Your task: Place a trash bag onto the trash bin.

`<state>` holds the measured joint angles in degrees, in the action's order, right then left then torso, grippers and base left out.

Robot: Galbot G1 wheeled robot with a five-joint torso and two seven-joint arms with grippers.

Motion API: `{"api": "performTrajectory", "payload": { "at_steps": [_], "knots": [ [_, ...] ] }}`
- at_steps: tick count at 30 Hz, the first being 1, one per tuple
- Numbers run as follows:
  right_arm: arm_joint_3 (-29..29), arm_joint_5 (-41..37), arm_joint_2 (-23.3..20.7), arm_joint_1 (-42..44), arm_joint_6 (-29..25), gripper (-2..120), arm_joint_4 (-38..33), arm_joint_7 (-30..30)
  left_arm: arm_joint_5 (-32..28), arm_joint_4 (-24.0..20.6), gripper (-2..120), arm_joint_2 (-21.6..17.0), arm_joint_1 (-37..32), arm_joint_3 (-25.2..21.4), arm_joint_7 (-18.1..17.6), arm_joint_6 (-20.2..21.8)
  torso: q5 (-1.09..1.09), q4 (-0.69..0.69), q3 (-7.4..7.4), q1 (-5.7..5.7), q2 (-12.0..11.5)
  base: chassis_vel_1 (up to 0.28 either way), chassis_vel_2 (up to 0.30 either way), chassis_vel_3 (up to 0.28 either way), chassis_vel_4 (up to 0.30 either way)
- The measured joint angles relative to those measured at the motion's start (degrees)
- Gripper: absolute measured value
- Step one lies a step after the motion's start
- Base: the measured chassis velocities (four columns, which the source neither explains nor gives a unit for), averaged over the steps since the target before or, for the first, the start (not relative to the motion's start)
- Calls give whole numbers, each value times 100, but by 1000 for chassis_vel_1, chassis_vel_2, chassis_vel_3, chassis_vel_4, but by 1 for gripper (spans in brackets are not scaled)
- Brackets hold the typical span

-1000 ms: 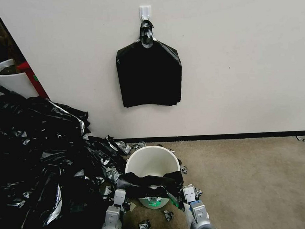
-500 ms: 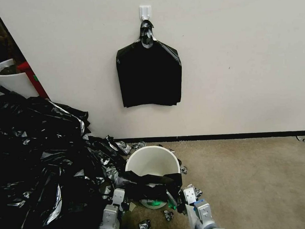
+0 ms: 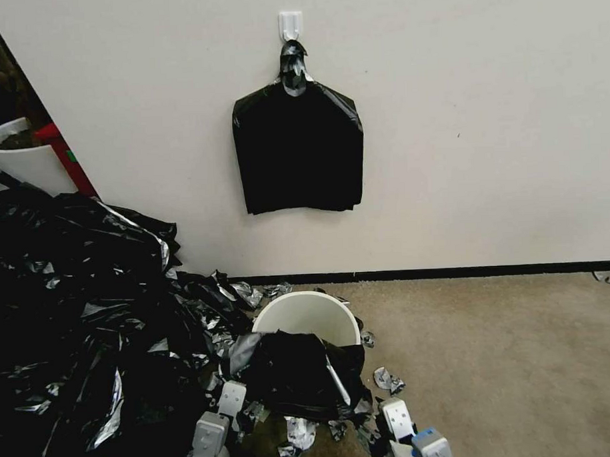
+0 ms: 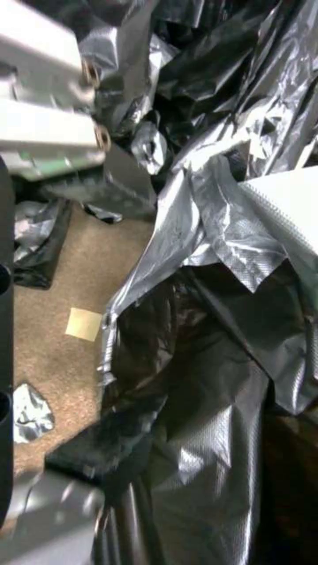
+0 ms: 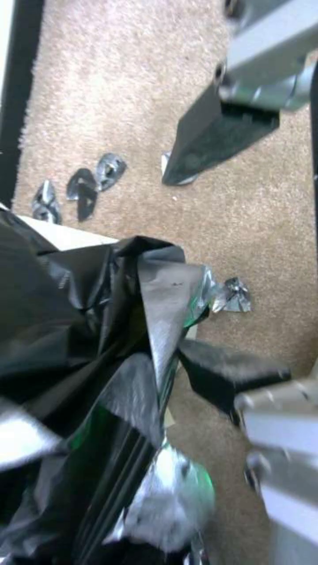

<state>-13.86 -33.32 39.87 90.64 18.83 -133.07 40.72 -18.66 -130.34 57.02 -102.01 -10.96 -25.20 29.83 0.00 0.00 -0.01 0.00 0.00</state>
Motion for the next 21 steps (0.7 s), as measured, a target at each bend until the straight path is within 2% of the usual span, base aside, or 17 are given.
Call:
{"api": "performTrajectory", "payload": {
  "at_steps": [2, 4, 6, 10, 15, 17, 18, 21],
  "knots": [
    [51, 126, -63, 118, -59, 85, -111, -10, -8, -112, 87, -46, -105, -23, -48, 31, 1, 0, 0, 0, 0, 0, 0, 0, 0],
    [67, 163, -77, 150, -81, 88, -142, -17, -13, -152, 91, -62, -146, -32, -66, 36, 1, 0, 0, 0, 0, 0, 0, 0, 0],
    [174, 328, -132, 272, -242, 97, -270, -96, -51, -275, 99, -102, -275, -76, -131, 36, 1, 0, 0, 0, 0, 0, 0, 0, 0],
    [522, 511, -158, 441, -537, 100, -865, -364, -286, -632, 100, -69, -415, -120, -390, -25, 0, 0, 0, 0, 0, 0, 0, 0, 0],
    [1304, 14, 145, -138, -535, 100, -1059, -911, -331, -1004, 100, 119, -330, -130, -421, -155, 2, 0, 0, 0, 0, 0, 0, 0, 0],
    [1533, -610, 378, -780, -224, 100, -786, -1101, -283, -1067, 100, 199, -224, -186, -268, -443, 0, 0, 0, 0, 0, 0, 0, 0, 0],
    [1533, -610, 378, -780, -224, 100, -786, -1101, -283, -1067, 100, 199, -224, -186, -268, -443, 0, 0, 0, 0, 0, 0, 0, 0, 0],
    [1452, -1173, 729, -2017, 347, 100, 249, -1600, -189, -1039, 100, 327, 6, -358, 113, -984, 0, 0, 2, 0, 0, 0, 0, 0, 0]
  ]
}}
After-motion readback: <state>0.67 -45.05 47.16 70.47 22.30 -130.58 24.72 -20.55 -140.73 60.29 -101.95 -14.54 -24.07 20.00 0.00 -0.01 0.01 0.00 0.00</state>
